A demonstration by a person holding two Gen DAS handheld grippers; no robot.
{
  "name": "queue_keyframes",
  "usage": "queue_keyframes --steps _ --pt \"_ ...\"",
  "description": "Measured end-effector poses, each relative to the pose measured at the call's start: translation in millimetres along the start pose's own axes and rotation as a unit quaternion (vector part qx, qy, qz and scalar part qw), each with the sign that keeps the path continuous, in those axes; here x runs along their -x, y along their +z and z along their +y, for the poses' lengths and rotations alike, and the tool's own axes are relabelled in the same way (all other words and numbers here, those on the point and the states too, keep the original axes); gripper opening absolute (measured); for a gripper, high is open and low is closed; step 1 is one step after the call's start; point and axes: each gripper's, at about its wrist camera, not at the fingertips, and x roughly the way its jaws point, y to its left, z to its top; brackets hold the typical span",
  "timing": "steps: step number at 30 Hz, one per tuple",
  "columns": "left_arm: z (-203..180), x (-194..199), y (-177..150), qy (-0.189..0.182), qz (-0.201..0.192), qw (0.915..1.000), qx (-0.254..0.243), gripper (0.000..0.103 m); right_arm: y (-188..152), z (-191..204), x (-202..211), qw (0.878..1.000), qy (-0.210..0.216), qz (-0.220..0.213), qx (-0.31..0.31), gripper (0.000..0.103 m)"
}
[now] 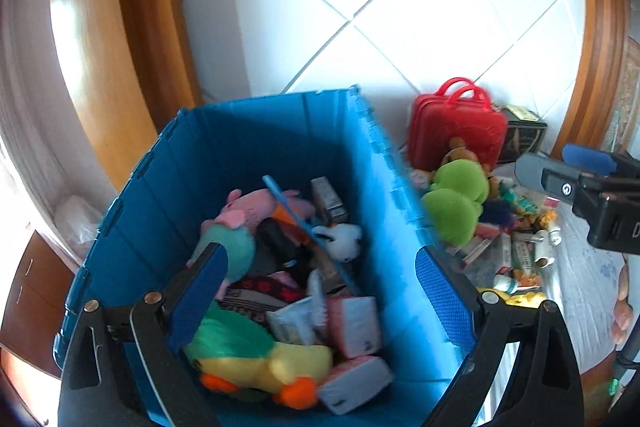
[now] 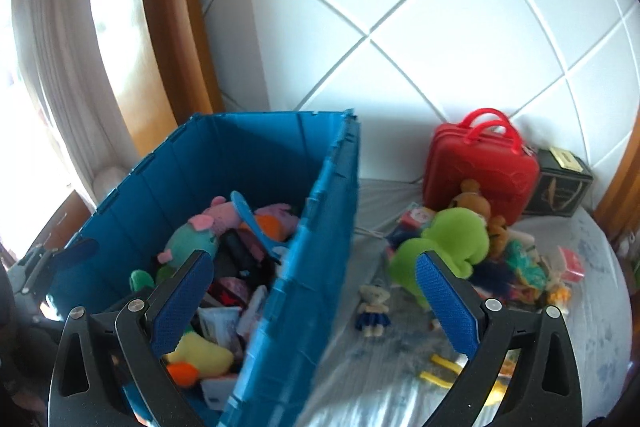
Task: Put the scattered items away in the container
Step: 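Withdraw both tools from the crate back toward the pile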
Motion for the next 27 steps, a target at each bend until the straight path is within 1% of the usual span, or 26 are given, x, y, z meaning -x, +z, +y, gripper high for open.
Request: queue_keyframes --steps 2,6,10,13,15,18,21,25,27 --pt "-28.6 11.1 -0.2 -0.005 -0.010 0.9999 -0.001 0.096 -11.7 -28.8 18.9 1.000 -0.005 -0.009 -0.006 0.103" --pt "-95.4 25.5 -3.6 -0.012 -0.023 0.9997 0.000 0.096 -37.9 -99.8 56.1 0.999 -0.011 -0.020 -0.028 0.103" --pt "-159.8 26.9 -12.1 -0.020 -0.027 0.9994 0.003 0.096 -66.7 -163.4 81.6 0.999 -0.025 -0.020 -0.043 0.103" --pt "-198.6 19.8 -21.6 -0.029 -0.016 0.9994 0.003 0.096 -89.7 -210.1 90.7 0.998 -0.037 -0.006 -0.059 0.103" --pt "-217.8 11.1 -30.7 -0.035 -0.005 0.9994 0.001 0.096 -103.4 -238.9 91.5 0.996 -0.043 0.004 -0.077 0.103" --pt "-241.7 -10.6 -48.5 -0.032 0.015 0.9994 -0.003 0.096 -123.4 -273.9 85.7 0.993 -0.052 0.022 -0.104 0.103" --pt "-255.8 -36.5 -68.0 -0.027 0.031 0.9991 -0.005 0.096 -148.3 -303.7 79.7 0.988 -0.057 0.041 -0.135 0.103" --pt "-268.9 -74.8 -94.8 -0.036 0.059 0.9976 -0.002 0.096 -178.1 -331.9 65.8 0.981 -0.068 0.067 -0.169 0.103" --pt "-273.8 -92.9 -107.3 -0.042 0.070 0.9966 -0.001 0.096 -190.7 -340.5 54.7 0.979 -0.072 0.082 -0.174 0.103"
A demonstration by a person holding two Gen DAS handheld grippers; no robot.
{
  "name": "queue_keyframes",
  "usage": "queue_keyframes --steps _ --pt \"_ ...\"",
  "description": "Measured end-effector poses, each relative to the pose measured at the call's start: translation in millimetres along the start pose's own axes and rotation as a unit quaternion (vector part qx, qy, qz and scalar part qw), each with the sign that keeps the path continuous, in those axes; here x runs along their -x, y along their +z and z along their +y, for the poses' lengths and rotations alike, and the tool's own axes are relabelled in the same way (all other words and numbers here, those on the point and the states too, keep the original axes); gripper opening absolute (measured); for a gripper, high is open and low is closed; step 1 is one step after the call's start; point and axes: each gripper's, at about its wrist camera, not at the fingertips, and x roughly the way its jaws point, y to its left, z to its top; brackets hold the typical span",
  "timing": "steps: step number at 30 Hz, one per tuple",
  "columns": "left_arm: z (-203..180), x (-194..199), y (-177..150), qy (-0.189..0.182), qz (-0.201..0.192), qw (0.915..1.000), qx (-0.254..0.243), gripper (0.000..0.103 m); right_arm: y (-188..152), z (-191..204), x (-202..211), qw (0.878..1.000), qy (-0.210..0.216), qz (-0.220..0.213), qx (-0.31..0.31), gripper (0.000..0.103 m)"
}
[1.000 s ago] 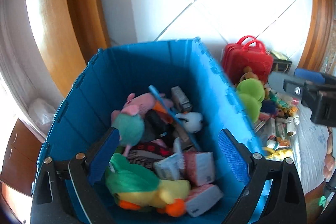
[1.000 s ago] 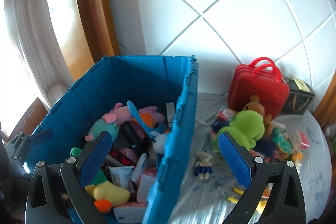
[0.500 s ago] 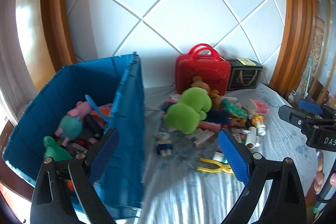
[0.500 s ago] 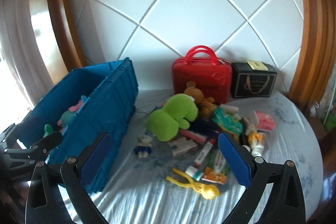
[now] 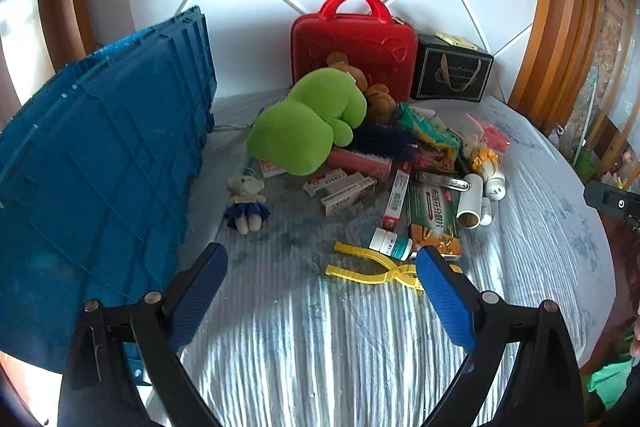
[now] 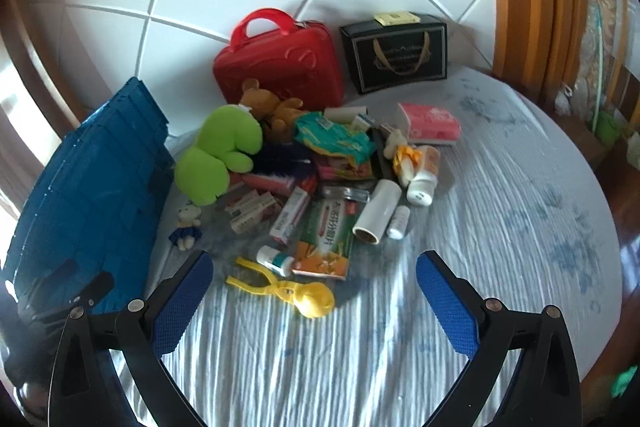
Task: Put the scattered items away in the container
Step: 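Withdraw both tools from the crate back toward the pile, then grasp the yellow duck-shaped clip with the left tool while the right tool grasps the white pill bottle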
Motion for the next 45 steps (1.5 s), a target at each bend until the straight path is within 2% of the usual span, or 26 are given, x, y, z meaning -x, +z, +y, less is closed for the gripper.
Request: queue_keyframes --steps 3,7,10,14,20,25,29,30,31,32,34,36,42,45 --pt "-5.5 -30.6 -13.5 -0.015 0.023 0.9996 -0.001 0.096 -10.9 -8.9 -18.9 1.000 -0.015 0.013 0.001 0.103" --pt "-16.4 -60.3 -25.5 -0.020 0.051 0.9985 0.003 0.096 -24.3 -20.7 -43.4 0.999 -0.013 0.029 0.006 0.103" --pt "-29.8 -78.0 -33.7 -0.027 0.073 0.9969 0.015 0.096 -31.0 -34.3 -65.3 0.998 0.001 0.060 0.004 0.103" --pt "-54.5 -98.4 -43.3 -0.017 0.092 0.9948 0.041 0.096 -32.9 -50.4 -93.4 0.995 0.024 0.093 0.024 0.103" --pt "-102.9 -123.2 -55.2 -0.004 0.106 0.9905 0.087 0.096 -26.8 -86.7 -125.0 0.990 0.045 0.119 0.057 0.103" --pt "-140.4 -143.4 -66.3 0.010 0.112 0.9892 0.095 0.096 -29.3 -111.5 -148.4 0.986 0.041 0.139 0.087 0.103" --pt "-160.9 -157.6 -73.3 0.025 0.111 0.9891 0.093 0.096 -32.3 -130.4 -159.9 0.986 0.033 0.138 0.084 0.103" --pt "-165.4 -161.1 -74.7 0.028 0.109 0.9898 0.088 0.094 -32.2 -135.2 -161.5 0.987 0.034 0.134 0.079 0.102" --pt "-169.0 -164.0 -75.8 0.034 0.106 0.9904 0.082 0.085 -31.6 -139.5 -163.3 0.988 0.035 0.132 0.073 0.101" --pt "-172.2 -167.7 -77.2 0.042 0.106 0.9906 0.076 0.081 -30.7 -142.9 -165.6 0.988 0.036 0.132 0.069 0.094" --pt "-175.2 -175.6 -79.2 0.042 0.109 0.9905 0.074 0.064 -29.1 -146.9 -170.6 0.989 0.033 0.133 0.062 0.068" --pt "-175.4 -182.8 -81.5 0.040 0.108 0.9903 0.078 0.056 -28.6 -149.0 -177.0 0.989 0.030 0.135 0.057 0.065" --pt "-171.4 -195.2 -70.3 0.075 0.069 0.9921 0.074 0.052 -25.6 -141.8 -194.1 0.990 0.029 0.118 0.071 0.064" --pt "-166.3 -201.4 -63.7 0.096 0.052 0.9908 0.080 0.050 -21.7 -136.3 -205.8 0.990 0.025 0.106 0.085 0.058"
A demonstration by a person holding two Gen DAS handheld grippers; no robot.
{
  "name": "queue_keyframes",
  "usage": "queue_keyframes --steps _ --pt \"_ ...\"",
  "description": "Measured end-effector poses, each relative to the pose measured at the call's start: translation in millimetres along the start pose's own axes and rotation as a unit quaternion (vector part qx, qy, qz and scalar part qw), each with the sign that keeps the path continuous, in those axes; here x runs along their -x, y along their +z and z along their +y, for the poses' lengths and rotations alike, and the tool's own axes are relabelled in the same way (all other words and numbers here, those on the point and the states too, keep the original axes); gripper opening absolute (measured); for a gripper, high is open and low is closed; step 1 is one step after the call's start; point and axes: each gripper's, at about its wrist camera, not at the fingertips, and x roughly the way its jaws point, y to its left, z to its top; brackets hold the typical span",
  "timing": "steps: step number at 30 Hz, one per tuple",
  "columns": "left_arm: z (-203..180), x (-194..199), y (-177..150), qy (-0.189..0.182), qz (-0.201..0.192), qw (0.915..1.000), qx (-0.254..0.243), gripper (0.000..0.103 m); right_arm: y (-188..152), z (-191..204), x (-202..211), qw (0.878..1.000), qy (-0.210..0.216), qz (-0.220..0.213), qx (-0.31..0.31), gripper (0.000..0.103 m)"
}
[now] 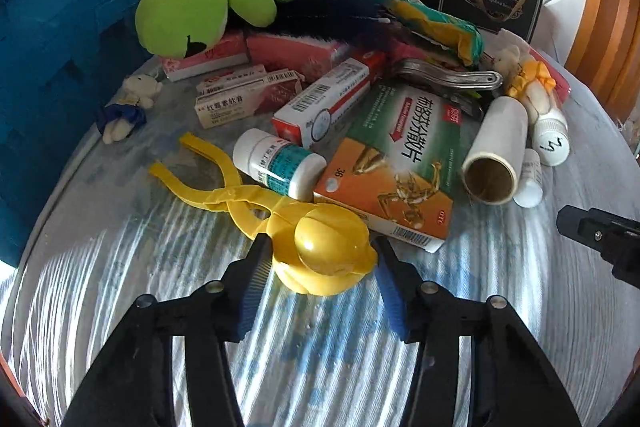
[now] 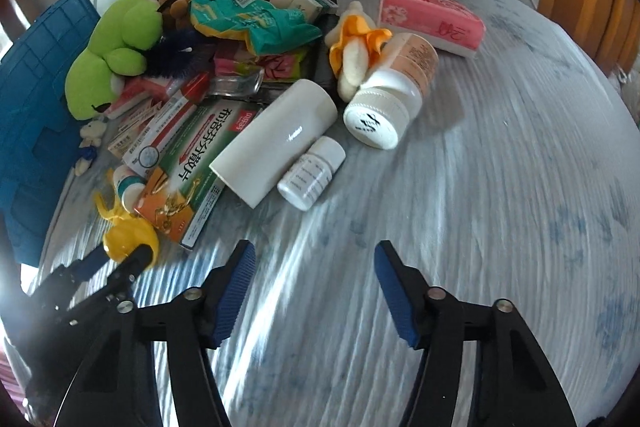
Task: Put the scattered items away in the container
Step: 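Grasp the yellow duck-shaped clip with the left tool while the right tool grasps the white pill bottle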
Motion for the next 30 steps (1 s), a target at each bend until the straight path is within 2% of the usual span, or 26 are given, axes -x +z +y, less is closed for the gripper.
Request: queue_keyframes --steps 6,12,14,15,16,20,23,30 --pt "10.0 -8.7 6.1 0.009 -0.017 0.9997 0.018 0.050 16.3 7.8 -20.1 0.999 -0.002 -0.026 0.030 0.061" --pt "15.2 -12.7 7.9 0.016 -0.022 0.9990 0.034 0.050 25.1 9.0 -49.6 0.999 -0.007 -0.012 0.047 0.061" --pt "15.8 -12.6 7.5 0.015 -0.022 0.9990 0.034 0.050 22.6 17.4 -54.8 0.997 -0.026 -0.014 0.068 0.052" --pt "15.6 -11.0 7.7 0.016 -0.023 0.9991 0.033 0.045 21.4 22.2 -55.6 0.996 -0.042 -0.017 0.082 0.041" --pt "15.2 -7.4 8.1 0.018 -0.029 0.9990 0.029 0.035 20.5 24.2 -55.4 0.995 -0.045 -0.017 0.085 0.038" --pt "19.9 7.7 12.9 -0.005 -0.024 0.9991 0.035 0.036 15.9 21.5 -39.4 0.997 -0.027 -0.020 0.069 0.038" --pt "23.0 24.8 14.1 -0.008 -0.034 0.9987 0.038 0.035 10.6 23.9 -16.3 0.997 -0.013 -0.030 0.065 0.038" --pt "32.6 94.4 34.4 -0.013 -0.101 0.9944 0.026 0.035 11.0 52.4 45.8 0.994 0.013 -0.071 0.088 0.038"
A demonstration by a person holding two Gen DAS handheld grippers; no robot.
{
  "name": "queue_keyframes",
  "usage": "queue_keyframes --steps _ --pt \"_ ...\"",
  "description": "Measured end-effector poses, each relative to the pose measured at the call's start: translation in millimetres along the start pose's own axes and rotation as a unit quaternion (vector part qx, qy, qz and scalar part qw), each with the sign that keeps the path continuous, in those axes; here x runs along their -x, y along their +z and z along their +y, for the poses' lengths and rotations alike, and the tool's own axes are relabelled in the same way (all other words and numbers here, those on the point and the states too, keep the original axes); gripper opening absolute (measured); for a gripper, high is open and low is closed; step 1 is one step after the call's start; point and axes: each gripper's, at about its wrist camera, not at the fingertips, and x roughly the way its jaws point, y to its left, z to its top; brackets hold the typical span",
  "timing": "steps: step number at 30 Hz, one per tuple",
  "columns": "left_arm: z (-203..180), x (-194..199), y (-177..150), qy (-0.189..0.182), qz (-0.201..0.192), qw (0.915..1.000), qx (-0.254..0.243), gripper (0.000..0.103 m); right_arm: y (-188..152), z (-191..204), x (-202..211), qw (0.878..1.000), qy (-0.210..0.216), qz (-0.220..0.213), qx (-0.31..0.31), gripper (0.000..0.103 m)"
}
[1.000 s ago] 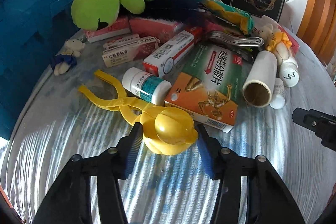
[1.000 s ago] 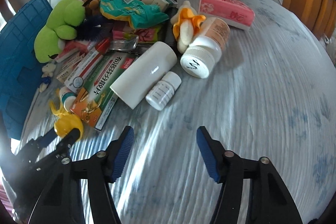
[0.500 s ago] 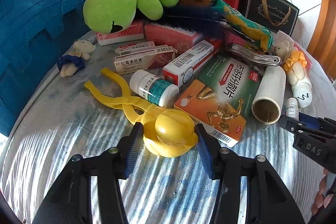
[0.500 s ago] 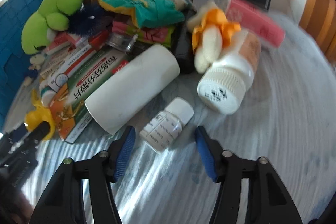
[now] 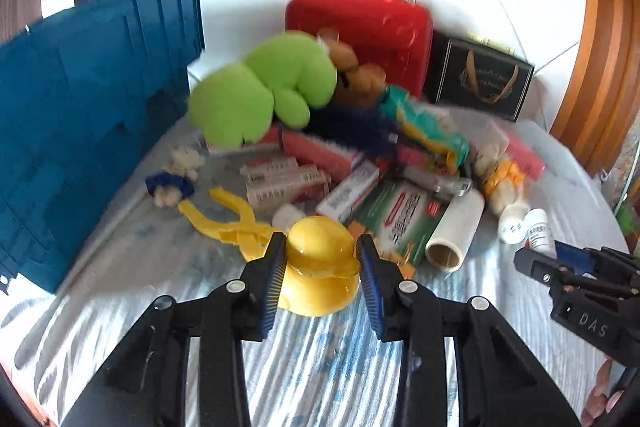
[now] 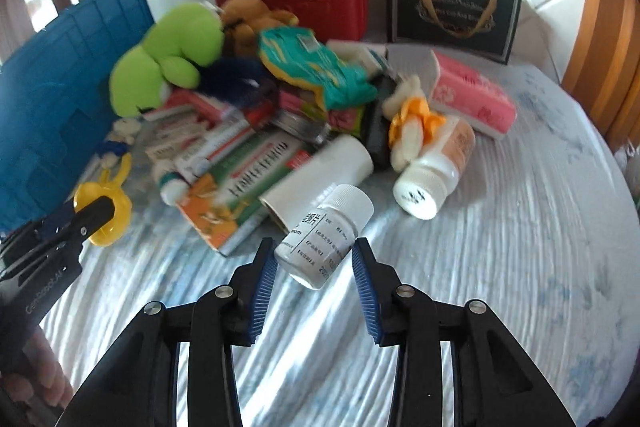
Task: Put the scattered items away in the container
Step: 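Grasp the yellow duck-shaped clip with the left tool while the right tool grasps the white pill bottle, then lift the yellow clip and white pill bottle and carry them toward the crate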
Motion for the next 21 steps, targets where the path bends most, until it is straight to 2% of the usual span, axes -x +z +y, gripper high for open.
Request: queue_keyframes --steps 9,15,21 --pt "15.7 71.7 41.8 0.005 -0.079 0.9968 -0.010 0.035 35.5 56.3 77.3 0.995 0.032 -0.086 0.038 0.038" --pt "37.1 112.3 63.3 0.000 -0.126 0.9917 -0.024 0.035 54.2 97.0 118.0 0.989 0.033 -0.137 0.055 0.038" --pt "68.8 147.0 85.5 -0.013 -0.174 0.9835 -0.048 0.035 62.1 140.4 148.9 0.982 0.017 -0.179 0.058 0.038"
